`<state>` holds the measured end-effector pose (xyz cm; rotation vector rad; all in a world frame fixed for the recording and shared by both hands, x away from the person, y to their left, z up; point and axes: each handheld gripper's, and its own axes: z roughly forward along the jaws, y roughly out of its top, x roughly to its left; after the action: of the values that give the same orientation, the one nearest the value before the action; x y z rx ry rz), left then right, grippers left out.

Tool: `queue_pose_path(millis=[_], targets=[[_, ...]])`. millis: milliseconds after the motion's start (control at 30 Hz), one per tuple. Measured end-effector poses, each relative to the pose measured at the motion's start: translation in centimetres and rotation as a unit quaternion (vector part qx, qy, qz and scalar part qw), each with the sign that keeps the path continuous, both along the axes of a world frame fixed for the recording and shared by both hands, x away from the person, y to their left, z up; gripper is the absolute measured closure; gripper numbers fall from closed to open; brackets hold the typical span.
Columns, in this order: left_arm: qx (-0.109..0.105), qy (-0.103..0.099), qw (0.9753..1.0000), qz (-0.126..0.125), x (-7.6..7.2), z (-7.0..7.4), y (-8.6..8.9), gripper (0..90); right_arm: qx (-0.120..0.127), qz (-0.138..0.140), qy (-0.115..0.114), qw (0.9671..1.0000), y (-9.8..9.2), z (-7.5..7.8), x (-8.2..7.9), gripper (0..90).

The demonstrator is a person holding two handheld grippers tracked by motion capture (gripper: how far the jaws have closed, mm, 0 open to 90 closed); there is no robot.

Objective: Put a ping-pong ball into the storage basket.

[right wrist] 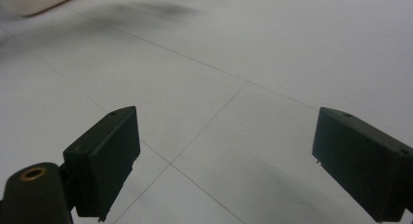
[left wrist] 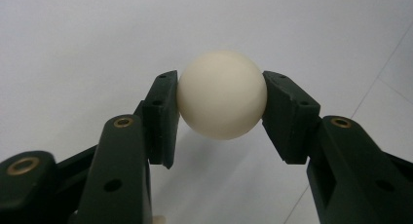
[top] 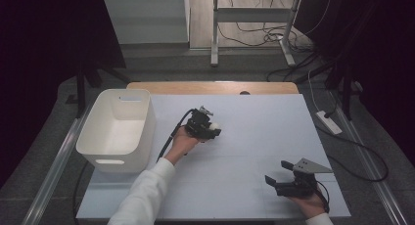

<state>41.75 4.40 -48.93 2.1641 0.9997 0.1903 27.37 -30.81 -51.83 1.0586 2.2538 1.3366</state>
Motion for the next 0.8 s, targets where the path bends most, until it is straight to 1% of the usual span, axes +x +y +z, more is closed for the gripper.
queue_pose_path(millis=[167, 467, 567, 600, 733, 767, 800], targets=[[-0.005, -0.005, 1.0, -0.004, -0.4, 0.4, 0.1, 51.0, 0.0, 0.0, 0.0, 1.0, 0.0, 0.0, 0.0, 10.1], [-0.008, -0.013, 0.9999, -0.006, -0.7, 0.9, 0.3, 51.0, 0.0, -0.001, 0.0, 1.0, 0.0, 0.0, 0.0, 10.1], [-0.013, -0.018, 0.9997, -0.007, -1.0, 1.2, 0.4, 50.9, 0.0, -0.001, 0.0, 1.0, 0.0, 0.0, 0.0, 10.1], [-0.011, -0.02, 0.9997, -0.009, -1.1, 1.4, 0.5, 50.9, 0.0, -0.001, 0.0, 1.0, 0.0, 0.0, 0.0, 10.1], [-0.024, -0.032, 0.9992, -0.007, -1.8, 2.0, 0.7, 51.0, -0.001, -0.001, -0.001, 1.0, 0.0, 0.0, 0.0, 10.1], [-0.024, -0.032, 0.9992, -0.007, -1.8, 2.0, 0.7, 51.0, -0.001, -0.001, -0.001, 1.0, 0.0, 0.0, 0.0, 10.1], [-0.028, -0.039, 0.9988, -0.007, -2.1, 2.3, 0.9, 51.0, -0.001, -0.001, -0.001, 1.0, 0.0, 0.0, 0.0, 10.1]])
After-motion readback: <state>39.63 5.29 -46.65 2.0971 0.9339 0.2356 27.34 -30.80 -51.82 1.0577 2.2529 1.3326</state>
